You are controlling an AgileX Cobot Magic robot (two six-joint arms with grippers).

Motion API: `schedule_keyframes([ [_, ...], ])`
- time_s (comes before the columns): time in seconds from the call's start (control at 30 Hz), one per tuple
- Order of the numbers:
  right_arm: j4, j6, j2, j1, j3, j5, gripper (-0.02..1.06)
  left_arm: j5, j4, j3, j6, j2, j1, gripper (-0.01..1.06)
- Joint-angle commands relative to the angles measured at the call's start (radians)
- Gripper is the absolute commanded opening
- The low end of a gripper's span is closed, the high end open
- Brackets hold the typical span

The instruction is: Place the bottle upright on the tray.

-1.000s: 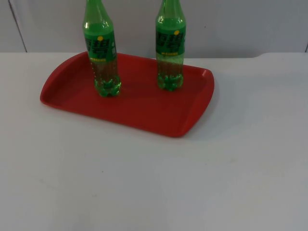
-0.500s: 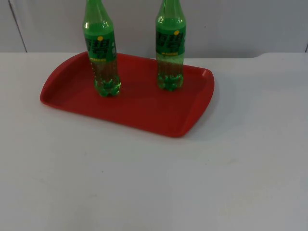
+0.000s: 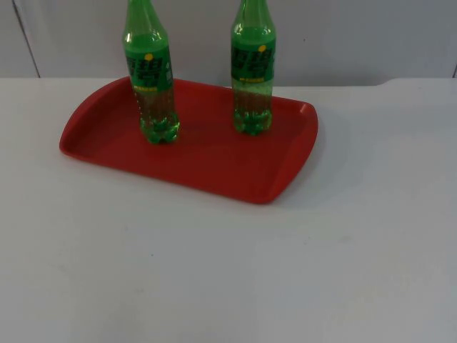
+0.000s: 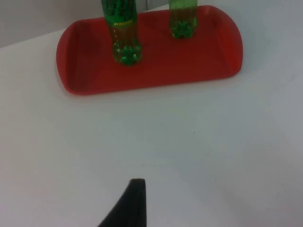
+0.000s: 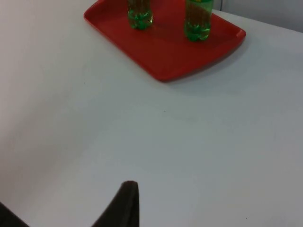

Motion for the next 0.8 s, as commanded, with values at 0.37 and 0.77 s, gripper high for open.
schedule_keyframes([
  [0.37, -0.007, 0.002, -0.004, -0.001, 0.006, -0.001, 1.05, -0.001, 0.009, 0.004, -0.001, -0.003, -0.007, 1.05],
  [0.77, -0.002, 0.002, -0.004, -0.142, 0.006, -0.001, 1.05, -0.001, 0.009, 0.004, -0.001, -0.003, -0.007, 1.05],
])
